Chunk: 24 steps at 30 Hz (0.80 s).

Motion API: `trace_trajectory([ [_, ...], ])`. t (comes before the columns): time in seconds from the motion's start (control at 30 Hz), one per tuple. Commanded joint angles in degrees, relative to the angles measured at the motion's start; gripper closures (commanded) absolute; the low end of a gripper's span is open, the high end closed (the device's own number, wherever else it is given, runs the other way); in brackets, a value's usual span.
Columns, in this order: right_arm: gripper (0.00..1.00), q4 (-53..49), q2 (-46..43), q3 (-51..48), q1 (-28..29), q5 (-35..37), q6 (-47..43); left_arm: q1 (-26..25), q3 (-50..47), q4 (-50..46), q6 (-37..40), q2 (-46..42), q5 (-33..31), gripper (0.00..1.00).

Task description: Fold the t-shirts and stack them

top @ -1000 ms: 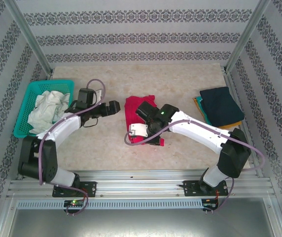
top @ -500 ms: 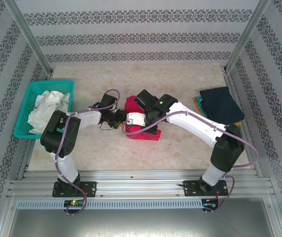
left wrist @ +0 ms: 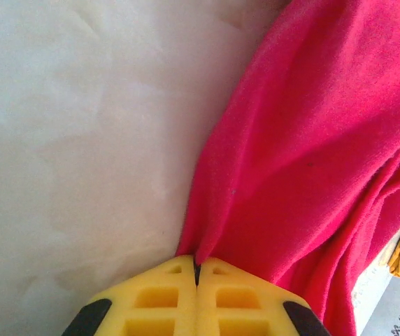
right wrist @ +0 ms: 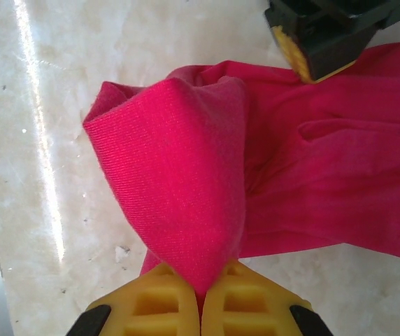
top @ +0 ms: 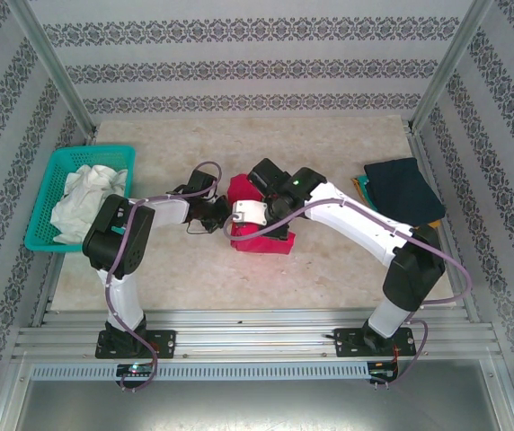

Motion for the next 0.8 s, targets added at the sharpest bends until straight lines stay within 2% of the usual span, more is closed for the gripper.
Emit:
trace_trajectory([
  [0.0, 1.00, -0.3, 1.7, 4.0, -1.3, 1.1, -1.8, -0.4, -0.9, -2.0, 0.6, 2.1, 0.6, 1.00],
  [0.37, 1.00, 1.1, 10.5, 14.7, -6.3, 5.3, -5.9, 0.4, 0.6, -8.4, 1.9, 5.8, 2.2, 1.00],
  [0.77, 1.00, 3.9, 17.0, 24.1, -9.0, 6.1, -8.7, 1.7, -0.2, -9.8, 3.5, 6.9, 2.7, 1.00],
])
